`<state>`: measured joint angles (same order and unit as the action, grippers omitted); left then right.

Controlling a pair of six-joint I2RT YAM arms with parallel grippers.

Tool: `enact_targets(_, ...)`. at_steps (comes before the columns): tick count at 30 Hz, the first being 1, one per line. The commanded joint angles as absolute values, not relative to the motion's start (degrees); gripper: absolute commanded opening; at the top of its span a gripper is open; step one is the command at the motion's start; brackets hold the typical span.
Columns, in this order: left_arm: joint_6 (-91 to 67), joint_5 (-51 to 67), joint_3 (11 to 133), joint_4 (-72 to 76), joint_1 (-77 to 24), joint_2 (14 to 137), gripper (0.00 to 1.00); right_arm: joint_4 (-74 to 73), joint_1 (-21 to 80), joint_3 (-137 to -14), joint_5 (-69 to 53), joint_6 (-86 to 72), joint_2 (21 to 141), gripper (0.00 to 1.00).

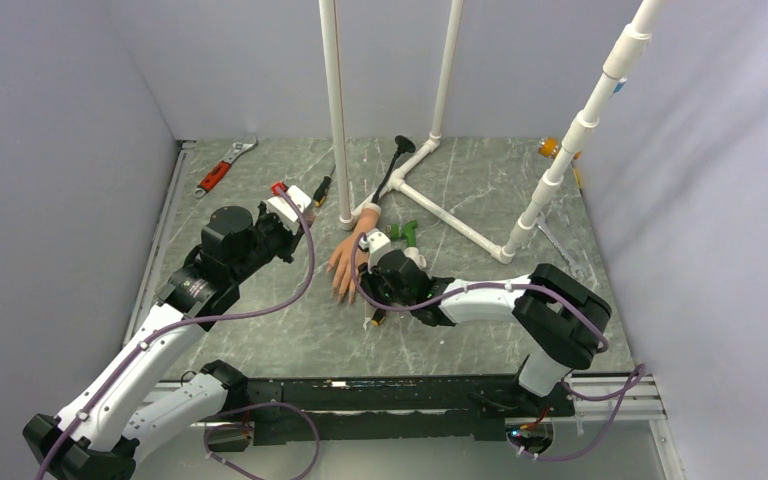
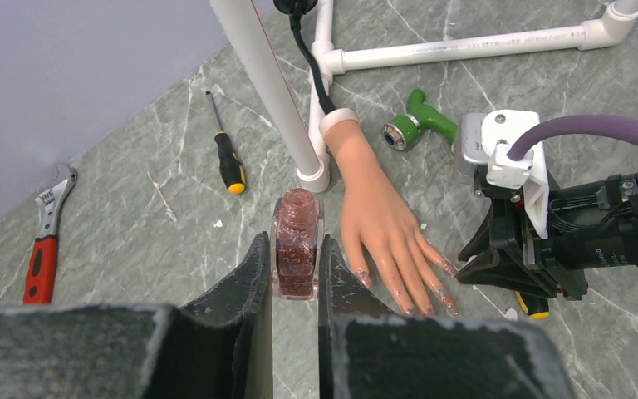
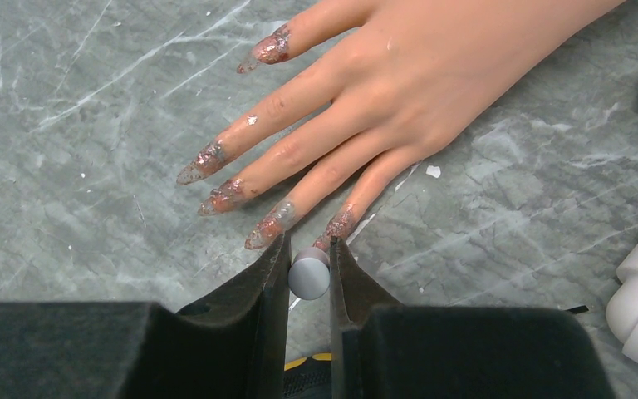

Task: Paint the nails
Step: Paint the nail polish on the nail.

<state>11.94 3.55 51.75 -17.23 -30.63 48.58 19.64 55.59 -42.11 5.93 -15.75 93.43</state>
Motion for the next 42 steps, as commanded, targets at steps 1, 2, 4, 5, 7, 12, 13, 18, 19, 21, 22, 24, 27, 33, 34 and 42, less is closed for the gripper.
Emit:
enact_targets(1, 12.3, 3.05, 52.87, -15.33, -30.75, 47.62, 0.0, 19.93, 55.7, -43.11, 7.9, -17.04, 92.42, 0.0)
enact_targets(2, 12.34, 3.1, 52.96, -15.33, -30.66, 47.74, 0.0, 19.87, 55.72, -43.36, 8.06, -17.13, 92.64, 0.0)
enact_targets(4, 12.37, 3.09, 53.0, -15.38, -30.7, 47.83, 0.0, 19.99, 55.74, -43.62, 8.25, -17.35, 93.1, 0.0)
enact_targets(5, 12.36, 3.1, 52.99, -15.45, -30.7, 47.89, 0.0, 20.03, 55.77, -43.74, 8.33, -17.4, 93.27, 0.0)
enact_targets(7, 12.35, 3.21, 53.13, -15.55, -30.76, 48.07, 0.0, 19.88, 55.63, -44.09, 8.52, -17.32, 93.61, 0.0)
enact_targets(12, 12.39, 3.11, 53.03, -15.46, -30.74, 48.06, 0.0, 20.23, 55.2, -44.97, 8.44, -16.71, 94.48, 0.0)
enact_targets(13, 12.4, 3.22, 53.01, -15.47, -30.7, 48.14, 0.0, 20.36, 55.1, -45.12, 8.36, -16.63, 94.58, 0.0)
enact_targets(18, 12.39, 3.15, 52.99, -15.55, -30.68, 48.18, 0.0, 20.57, 54.79, -45.85, 8.35, -16.26, 95.46, 0.0)
enact_targets(19, 12.44, 3.16, 53.03, -15.52, -30.69, 48.17, 0.0, 20.61, 54.77, -46.0, 8.39, -16.26, 95.64, 0.0)
enact_targets(21, 12.39, 3.22, 52.96, -15.48, -30.72, 48.25, 0.0, 20.62, 54.58, -46.17, 8.48, -16.34, 95.85, 0.0)
enact_targets(22, 12.39, 3.23, 53.02, -15.6, -30.75, 48.33, 0.0, 20.65, 54.48, -46.22, 8.56, -16.47, 95.95, 0.0)
enact_targets(24, 12.45, 3.18, 53.12, -15.62, -30.73, 48.34, 0.0, 20.74, 54.34, -46.15, 8.61, -16.52, 96.0, 0.0)
enact_targets(27, 12.46, 3.2, 52.98, -15.49, -30.75, 48.26, 0.0, 20.66, 54.23, -46.22, 8.85, -16.44, 95.96, 0.0)
enact_targets(33, 12.39, 3.18, 53.05, -15.5, -30.72, 48.34, 0.0, 20.56, 53.97, -46.4, 9.22, -16.18, 95.95, 0.0)
enact_targets(34, 12.39, 3.12, 53.07, -15.47, -30.68, 48.34, 0.0, 20.44, 53.99, -46.47, 9.27, -16.12, 96.04, 0.0)
enact_targets(42, 12.4, 3.22, 53.08, -15.48, -30.68, 48.43, 0.0, 20.43, 53.71, -46.86, 9.9, -15.61, 96.23, 0.0)
